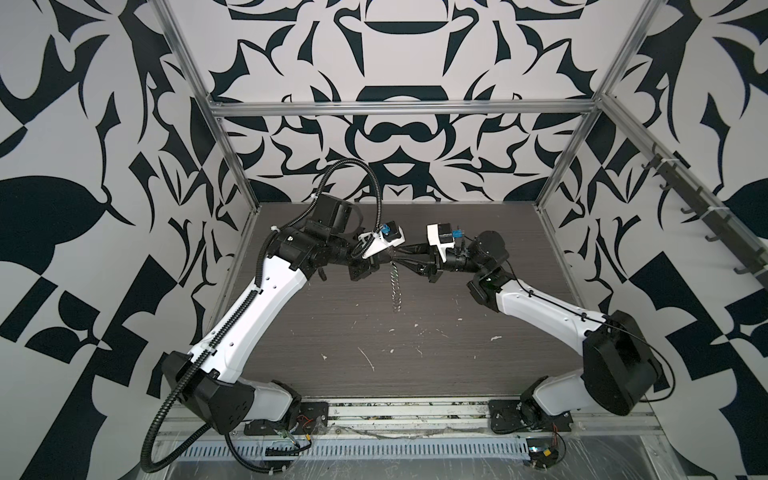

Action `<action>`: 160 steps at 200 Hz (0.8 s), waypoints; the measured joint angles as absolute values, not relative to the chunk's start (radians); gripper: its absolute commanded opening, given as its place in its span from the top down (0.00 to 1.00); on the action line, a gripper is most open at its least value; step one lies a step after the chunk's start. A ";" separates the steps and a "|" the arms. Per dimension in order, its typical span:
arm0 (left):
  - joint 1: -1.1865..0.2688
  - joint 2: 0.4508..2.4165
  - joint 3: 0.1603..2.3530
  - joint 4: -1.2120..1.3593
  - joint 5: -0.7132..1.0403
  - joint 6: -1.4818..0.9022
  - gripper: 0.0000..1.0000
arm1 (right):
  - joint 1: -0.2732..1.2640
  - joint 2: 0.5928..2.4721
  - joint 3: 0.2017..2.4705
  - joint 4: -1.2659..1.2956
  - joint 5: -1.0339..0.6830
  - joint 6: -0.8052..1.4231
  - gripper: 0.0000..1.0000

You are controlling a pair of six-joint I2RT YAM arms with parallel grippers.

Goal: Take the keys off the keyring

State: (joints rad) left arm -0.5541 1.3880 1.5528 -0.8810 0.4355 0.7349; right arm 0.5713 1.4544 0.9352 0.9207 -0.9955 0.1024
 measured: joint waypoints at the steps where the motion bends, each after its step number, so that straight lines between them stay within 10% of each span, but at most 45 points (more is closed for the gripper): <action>1: -0.555 1.388 1.554 -0.882 0.435 0.735 1.00 | 0.571 1.454 0.935 0.919 -0.997 0.102 0.72; 160: -0.570 1.375 1.568 -0.947 0.427 0.828 1.00 | 0.556 1.491 0.935 0.794 -1.071 0.055 0.75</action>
State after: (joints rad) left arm -0.5701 1.3746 1.5684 -0.9474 0.4271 0.8276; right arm 0.5560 1.4910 0.9352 0.7937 -1.0710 0.0551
